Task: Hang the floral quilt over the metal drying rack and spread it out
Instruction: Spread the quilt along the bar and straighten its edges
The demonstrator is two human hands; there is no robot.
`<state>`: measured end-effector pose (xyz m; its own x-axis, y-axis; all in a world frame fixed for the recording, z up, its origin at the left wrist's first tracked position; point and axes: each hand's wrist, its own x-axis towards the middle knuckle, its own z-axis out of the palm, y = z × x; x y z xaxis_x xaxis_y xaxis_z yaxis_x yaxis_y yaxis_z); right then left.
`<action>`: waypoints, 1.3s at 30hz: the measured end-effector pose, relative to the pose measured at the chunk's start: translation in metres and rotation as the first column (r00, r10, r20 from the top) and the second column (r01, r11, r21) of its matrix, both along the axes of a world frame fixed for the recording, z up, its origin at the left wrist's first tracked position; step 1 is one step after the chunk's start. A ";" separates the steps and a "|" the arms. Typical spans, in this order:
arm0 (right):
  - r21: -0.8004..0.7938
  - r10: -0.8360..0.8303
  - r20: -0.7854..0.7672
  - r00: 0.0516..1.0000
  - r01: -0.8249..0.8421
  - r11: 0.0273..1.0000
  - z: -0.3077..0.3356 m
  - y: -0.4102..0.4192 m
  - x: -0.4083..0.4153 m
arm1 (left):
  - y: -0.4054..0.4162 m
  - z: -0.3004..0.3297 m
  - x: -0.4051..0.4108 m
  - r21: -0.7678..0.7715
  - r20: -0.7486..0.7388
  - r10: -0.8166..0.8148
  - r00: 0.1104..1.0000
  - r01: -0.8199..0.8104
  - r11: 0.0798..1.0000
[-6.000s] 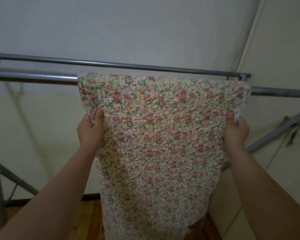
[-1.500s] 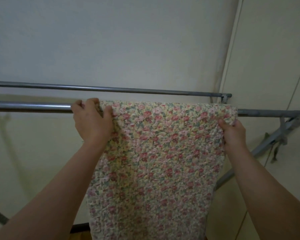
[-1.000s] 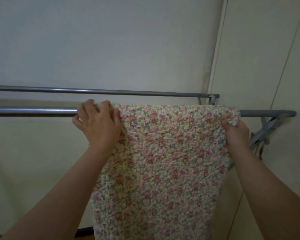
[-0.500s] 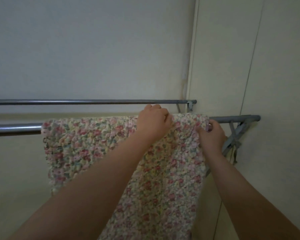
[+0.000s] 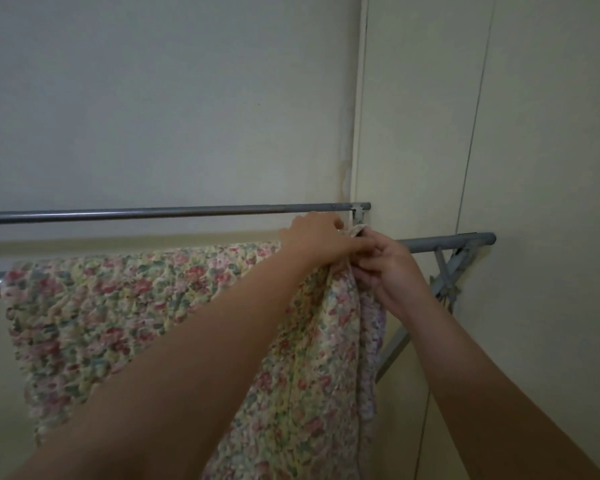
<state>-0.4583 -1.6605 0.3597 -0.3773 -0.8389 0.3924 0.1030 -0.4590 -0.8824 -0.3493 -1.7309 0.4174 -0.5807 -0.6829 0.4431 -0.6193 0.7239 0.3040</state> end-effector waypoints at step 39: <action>-0.556 -0.677 -0.735 -0.034 0.602 0.573 -0.014 -0.022 -0.034 | -0.018 0.005 0.022 -0.226 0.280 -0.100 0.955 0.166 0.960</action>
<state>-0.4919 -1.6827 0.3455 -0.1793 -0.4060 0.8961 -0.9838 0.0745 -0.1631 -0.3275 -1.7493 0.4225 -0.7772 -0.4815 0.4051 -0.5457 0.8363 -0.0528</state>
